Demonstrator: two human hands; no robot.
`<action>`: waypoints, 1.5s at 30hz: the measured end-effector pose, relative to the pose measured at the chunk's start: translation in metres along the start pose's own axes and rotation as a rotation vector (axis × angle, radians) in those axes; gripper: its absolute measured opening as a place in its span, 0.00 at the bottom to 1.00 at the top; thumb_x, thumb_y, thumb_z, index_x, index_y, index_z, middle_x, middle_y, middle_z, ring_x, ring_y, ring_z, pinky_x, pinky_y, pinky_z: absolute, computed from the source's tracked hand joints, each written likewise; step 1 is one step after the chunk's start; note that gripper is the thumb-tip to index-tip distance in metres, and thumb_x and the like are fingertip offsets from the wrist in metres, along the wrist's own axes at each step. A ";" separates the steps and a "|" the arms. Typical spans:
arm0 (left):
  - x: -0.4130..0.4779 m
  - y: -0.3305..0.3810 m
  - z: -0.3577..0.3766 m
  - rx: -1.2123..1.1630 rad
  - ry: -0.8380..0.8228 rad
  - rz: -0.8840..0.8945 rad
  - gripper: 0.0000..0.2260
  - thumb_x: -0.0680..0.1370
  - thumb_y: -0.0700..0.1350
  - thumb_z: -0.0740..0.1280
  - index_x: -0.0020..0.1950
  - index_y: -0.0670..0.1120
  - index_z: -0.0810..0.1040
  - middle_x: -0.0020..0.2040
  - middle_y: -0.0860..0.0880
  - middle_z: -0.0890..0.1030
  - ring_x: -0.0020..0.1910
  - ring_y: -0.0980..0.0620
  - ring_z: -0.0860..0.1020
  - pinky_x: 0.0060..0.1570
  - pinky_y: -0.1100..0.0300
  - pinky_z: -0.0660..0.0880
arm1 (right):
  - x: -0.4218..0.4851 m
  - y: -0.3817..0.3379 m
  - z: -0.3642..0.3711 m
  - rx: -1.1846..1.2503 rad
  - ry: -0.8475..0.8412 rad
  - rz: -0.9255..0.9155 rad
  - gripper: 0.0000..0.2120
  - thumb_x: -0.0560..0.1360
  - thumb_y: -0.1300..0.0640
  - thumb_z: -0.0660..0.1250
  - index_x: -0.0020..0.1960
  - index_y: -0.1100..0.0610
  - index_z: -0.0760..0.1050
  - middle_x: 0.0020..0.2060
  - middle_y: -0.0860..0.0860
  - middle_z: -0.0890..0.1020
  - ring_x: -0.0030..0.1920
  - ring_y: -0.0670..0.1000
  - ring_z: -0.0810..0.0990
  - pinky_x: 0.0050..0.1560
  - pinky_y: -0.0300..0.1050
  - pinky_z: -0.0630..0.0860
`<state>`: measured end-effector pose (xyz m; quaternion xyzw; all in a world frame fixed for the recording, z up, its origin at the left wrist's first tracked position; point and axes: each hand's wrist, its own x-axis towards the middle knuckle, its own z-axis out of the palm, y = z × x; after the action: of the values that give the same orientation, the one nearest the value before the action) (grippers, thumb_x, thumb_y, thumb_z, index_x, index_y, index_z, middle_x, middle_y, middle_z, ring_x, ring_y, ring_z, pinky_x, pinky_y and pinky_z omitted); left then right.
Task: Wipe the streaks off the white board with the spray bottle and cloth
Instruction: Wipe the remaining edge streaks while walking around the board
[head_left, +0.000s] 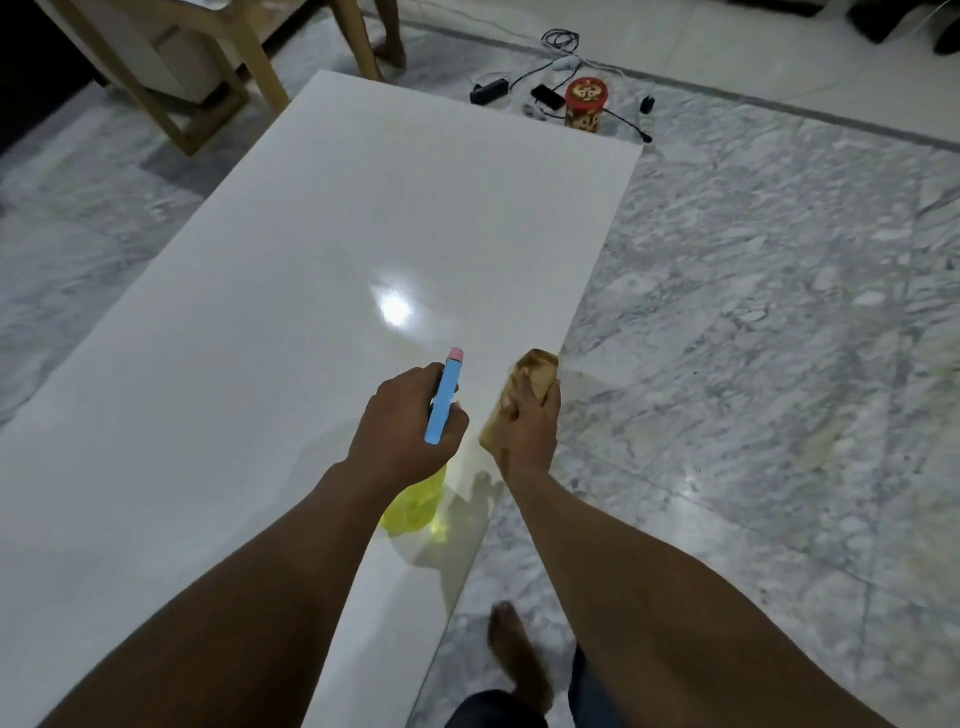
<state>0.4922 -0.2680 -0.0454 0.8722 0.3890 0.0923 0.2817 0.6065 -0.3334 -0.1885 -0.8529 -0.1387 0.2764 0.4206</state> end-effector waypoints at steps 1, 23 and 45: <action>-0.012 -0.005 -0.001 -0.002 0.003 0.002 0.08 0.78 0.44 0.70 0.55 0.43 0.80 0.45 0.45 0.83 0.39 0.45 0.81 0.44 0.47 0.81 | -0.016 0.005 0.003 -0.002 -0.005 0.004 0.25 0.83 0.58 0.59 0.77 0.41 0.65 0.82 0.51 0.51 0.76 0.57 0.65 0.70 0.50 0.67; -0.380 -0.080 -0.037 -0.066 0.152 -0.068 0.09 0.78 0.43 0.71 0.58 0.43 0.79 0.46 0.48 0.83 0.34 0.53 0.76 0.40 0.64 0.74 | -0.387 0.116 0.061 0.035 -0.128 -0.073 0.28 0.80 0.42 0.62 0.78 0.42 0.60 0.71 0.50 0.73 0.68 0.56 0.73 0.71 0.53 0.68; -0.679 -0.241 -0.129 -0.102 0.155 0.033 0.10 0.76 0.48 0.67 0.55 0.45 0.80 0.43 0.47 0.83 0.37 0.45 0.80 0.43 0.47 0.80 | -0.715 0.217 0.171 -0.005 0.028 -0.038 0.23 0.82 0.55 0.62 0.76 0.43 0.67 0.81 0.51 0.54 0.76 0.56 0.64 0.69 0.52 0.69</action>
<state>-0.1697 -0.5802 -0.0355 0.8532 0.3902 0.1837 0.2932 -0.0714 -0.6908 -0.1917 -0.8548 -0.1498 0.2560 0.4258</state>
